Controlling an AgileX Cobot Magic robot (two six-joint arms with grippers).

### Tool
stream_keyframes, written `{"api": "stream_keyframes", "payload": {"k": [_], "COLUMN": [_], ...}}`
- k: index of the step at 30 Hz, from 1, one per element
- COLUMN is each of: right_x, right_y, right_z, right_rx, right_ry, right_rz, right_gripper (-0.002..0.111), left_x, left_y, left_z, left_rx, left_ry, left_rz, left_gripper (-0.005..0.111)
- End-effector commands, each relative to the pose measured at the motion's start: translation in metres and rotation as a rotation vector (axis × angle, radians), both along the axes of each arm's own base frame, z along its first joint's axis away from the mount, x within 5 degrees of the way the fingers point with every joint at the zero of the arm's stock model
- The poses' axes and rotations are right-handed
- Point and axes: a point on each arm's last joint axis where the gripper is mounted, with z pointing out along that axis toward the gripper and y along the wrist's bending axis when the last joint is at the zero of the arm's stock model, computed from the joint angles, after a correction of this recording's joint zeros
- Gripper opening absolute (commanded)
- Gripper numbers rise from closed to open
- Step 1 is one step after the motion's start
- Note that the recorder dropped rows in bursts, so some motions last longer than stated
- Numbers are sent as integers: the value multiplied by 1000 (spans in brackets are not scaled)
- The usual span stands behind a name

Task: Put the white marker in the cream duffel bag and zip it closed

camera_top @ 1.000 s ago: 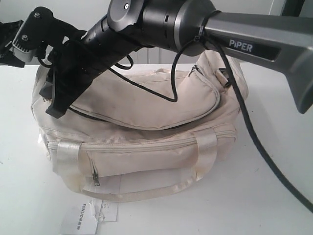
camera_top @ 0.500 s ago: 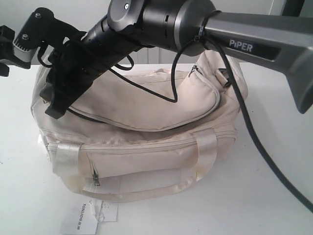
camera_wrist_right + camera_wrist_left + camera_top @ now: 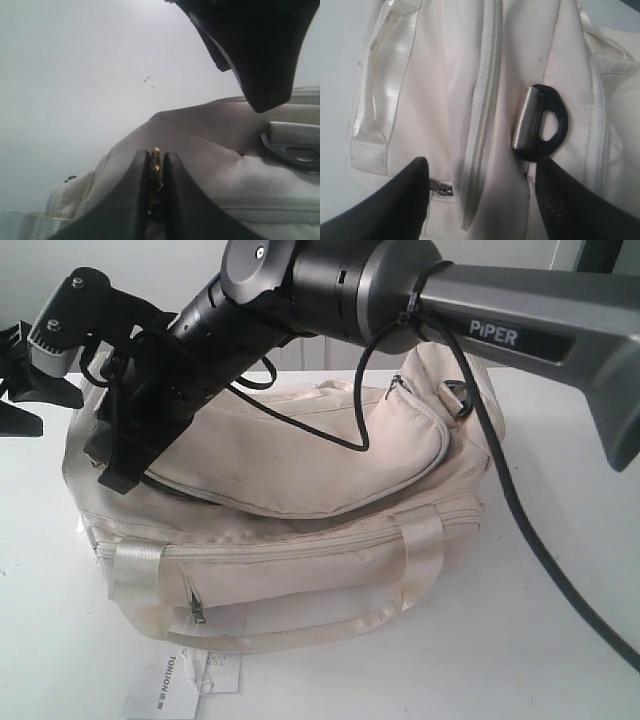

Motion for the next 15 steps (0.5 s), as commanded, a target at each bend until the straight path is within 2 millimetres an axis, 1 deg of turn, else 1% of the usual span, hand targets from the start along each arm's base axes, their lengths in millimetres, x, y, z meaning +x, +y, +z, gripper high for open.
{"api": "stream_keyframes", "payload": {"k": [1,6,8,15], "right_x": [-5,-5,-5,-5], "right_y": [-1,-1,-1,-1], "right_z": [9,9,9,9], "right_rx": [10,10,10,10], "right_ry": [-1,-4,-4,-4], "right_rz": [10,12,12,12], "right_gripper": [0,0,0,0], "left_x": [-2,-3,-1,5], "left_y": [-4,-5,-6,-10], "left_z": [-1,-20,-25,-20], "left_rx": [-44,-70,-81,-147], "left_ry": [3,60,58,-35], "left_rz": [-18,-16,-19,-33], "left_gripper": [65,64,64,64]}}
